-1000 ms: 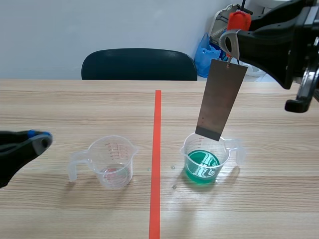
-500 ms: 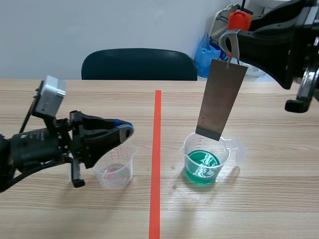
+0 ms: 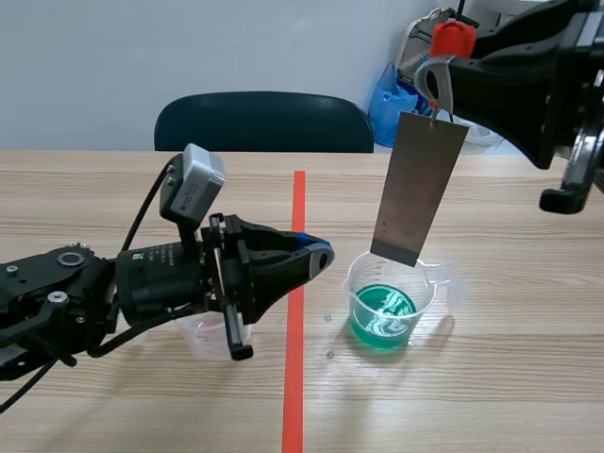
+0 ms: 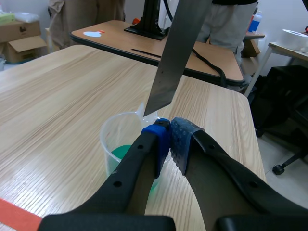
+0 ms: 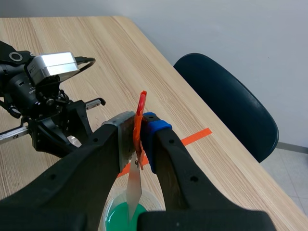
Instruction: Do the redox reaction experiment
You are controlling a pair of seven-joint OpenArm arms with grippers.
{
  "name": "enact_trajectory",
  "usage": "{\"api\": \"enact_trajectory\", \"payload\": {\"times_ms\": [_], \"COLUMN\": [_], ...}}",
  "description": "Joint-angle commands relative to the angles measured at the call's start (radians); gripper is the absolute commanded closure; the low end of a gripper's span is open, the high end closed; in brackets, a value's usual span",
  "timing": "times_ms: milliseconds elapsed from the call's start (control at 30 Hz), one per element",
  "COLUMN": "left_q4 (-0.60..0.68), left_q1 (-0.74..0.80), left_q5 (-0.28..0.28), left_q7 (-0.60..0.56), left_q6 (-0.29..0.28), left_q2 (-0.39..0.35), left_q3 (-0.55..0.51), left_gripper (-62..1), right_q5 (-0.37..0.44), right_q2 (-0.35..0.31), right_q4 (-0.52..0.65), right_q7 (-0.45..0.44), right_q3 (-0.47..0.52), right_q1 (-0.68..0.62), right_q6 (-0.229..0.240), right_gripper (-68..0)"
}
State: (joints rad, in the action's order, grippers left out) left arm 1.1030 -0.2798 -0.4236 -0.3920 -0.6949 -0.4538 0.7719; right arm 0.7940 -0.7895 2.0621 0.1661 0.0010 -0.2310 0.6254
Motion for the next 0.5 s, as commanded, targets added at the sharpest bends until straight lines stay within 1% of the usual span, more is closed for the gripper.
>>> {"api": "enact_trajectory", "payload": {"times_ms": [0, 100, 233, 467], "left_q4": [0.006, 0.006, 0.006, 0.006], "left_q1": [-0.006, -0.006, -0.006, -0.006], "left_q5": [-0.010, -0.010, -0.010, -0.010], "left_q7": [-0.014, -0.014, -0.014, -0.014], "left_q6": [-0.001, -0.001, 0.021, 0.024], "left_q2": [0.013, 0.022, 0.033, 0.038], "left_q3": [-0.004, -0.004, -0.005, -0.005], "left_gripper": [-2.6, -2.6, -2.6, -2.6], "right_q5": [0.011, 0.011, 0.011, 0.011], "right_q2": [-0.005, -0.005, -0.005, -0.005], "right_q4": [0.018, 0.018, 0.018, 0.018], "right_q7": [-0.014, -0.014, -0.014, -0.014], "right_q3": [0.014, 0.014, 0.014, 0.014], "right_q1": [0.012, 0.012, 0.012, 0.012], "right_q6": [-0.004, -0.004, -0.004, -0.004], "right_gripper": [-0.7, -0.7, -0.7, -0.6]}}
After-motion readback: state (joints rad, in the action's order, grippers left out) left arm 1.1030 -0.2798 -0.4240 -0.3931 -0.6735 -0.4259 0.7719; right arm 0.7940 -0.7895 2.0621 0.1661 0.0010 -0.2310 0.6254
